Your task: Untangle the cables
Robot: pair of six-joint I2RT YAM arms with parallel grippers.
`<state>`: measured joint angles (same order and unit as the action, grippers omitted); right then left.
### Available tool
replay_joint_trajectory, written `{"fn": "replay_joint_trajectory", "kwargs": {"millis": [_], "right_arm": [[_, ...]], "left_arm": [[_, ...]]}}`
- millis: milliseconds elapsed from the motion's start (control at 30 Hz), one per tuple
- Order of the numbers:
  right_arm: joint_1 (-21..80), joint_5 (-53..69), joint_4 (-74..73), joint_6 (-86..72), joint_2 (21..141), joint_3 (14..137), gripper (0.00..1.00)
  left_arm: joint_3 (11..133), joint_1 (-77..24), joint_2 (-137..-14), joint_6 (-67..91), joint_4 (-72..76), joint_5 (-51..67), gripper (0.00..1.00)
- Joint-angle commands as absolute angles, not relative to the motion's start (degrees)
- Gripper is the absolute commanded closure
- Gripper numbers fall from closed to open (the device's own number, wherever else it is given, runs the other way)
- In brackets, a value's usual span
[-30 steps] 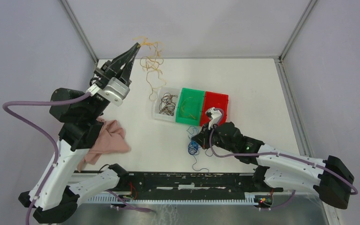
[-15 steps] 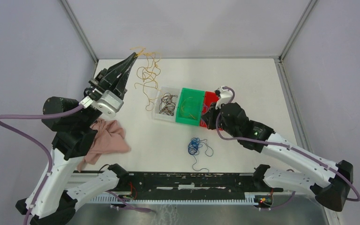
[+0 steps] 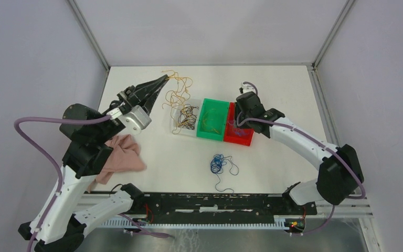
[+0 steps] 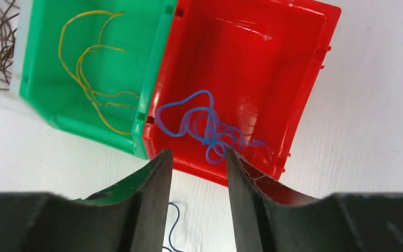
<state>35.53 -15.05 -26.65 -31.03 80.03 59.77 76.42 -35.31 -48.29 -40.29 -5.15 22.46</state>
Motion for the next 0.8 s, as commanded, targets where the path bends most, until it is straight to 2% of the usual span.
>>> {"fn": "replay_joint_trajectory", "kwargs": {"millis": [0, 100, 267, 533, 633, 767], "right_arm": [[34.23, -13.76, -28.83, -28.95, 82.15, 67.21, 0.43], [34.20, -13.91, -28.79, -28.66, 79.61, 68.07, 0.27], [34.27, -5.53, -22.94, -28.48, 71.93, 66.11, 0.18], [35.88, 19.33, -3.41, -32.33, 61.20, 63.92, 0.15], [38.32, 22.19, -2.20, -32.88, 60.60, 65.96, 0.15], [43.97, 19.58, -0.93, -30.88, 59.93, 67.37, 0.14]], "left_arm": [[74.40, -35.07, -47.45, -38.02, -8.12, 25.04, 0.90], [72.87, -35.07, -46.85, -37.99, -9.32, 25.49, 0.90], [71.91, -35.07, -46.76, -37.49, -10.77, 26.77, 0.89], [69.53, -35.09, -45.86, -35.55, -12.29, 28.16, 0.89], [68.81, -35.07, -45.58, -35.06, -12.36, 27.68, 0.89], [67.90, -35.07, -45.30, -33.61, -12.31, 26.44, 0.89]]}}
